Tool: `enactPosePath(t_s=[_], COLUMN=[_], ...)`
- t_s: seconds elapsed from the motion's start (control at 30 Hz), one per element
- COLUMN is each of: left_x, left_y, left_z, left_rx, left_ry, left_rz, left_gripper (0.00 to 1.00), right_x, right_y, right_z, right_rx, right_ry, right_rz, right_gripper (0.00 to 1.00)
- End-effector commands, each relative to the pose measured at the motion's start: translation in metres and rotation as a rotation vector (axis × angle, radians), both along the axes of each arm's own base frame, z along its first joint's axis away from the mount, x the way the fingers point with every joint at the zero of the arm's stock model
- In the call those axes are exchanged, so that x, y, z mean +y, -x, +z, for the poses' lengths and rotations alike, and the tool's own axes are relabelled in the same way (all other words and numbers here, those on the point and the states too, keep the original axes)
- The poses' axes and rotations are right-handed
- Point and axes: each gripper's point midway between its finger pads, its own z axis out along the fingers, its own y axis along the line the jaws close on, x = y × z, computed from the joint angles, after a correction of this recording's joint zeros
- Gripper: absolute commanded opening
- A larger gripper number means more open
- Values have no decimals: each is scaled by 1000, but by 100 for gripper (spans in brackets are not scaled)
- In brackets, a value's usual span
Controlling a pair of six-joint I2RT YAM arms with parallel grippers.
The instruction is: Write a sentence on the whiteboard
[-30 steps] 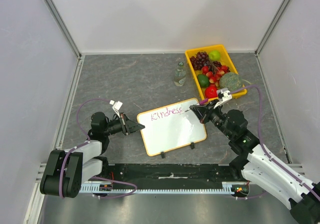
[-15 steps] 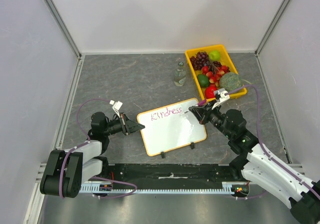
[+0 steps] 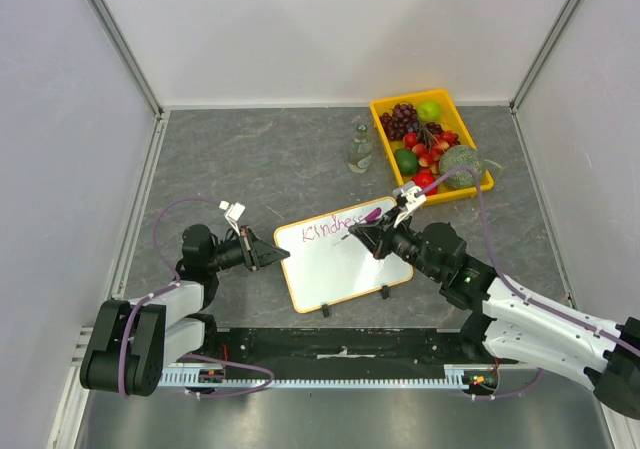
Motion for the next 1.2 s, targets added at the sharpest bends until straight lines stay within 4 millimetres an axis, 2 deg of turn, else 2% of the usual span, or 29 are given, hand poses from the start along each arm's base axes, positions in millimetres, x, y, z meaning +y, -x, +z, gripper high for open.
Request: enactPosePath(t_s=[0.0,0.1,0.37,0.67,0.8,1.17], left_x=[0,0,0,0,0,0], left_y=[-5,-5,-5,-5,-5,-6], left_z=[2,3,3,2,2,1], left_rx=[-23,-31,-28,-27,-26,-19], left_ry=[-8,-8,-9,-10,-10,-7], left_rz=[5,6,8,6,6,2], left_gripper=[2,2,2,2,2,2], right_x=[5,9,2,2,4,24], right_y=[-13,-16,-16,-17,-17,-1], right_z=[29,28,20,22,23,21], right_rx=[-31,-8,17,7,3,-63], right_ry=[-61,-46,-24,-12,-1,102], right_rz=[-54,-53,-84,-82,-74,-58], right_gripper=[0,0,0,0,0,0])
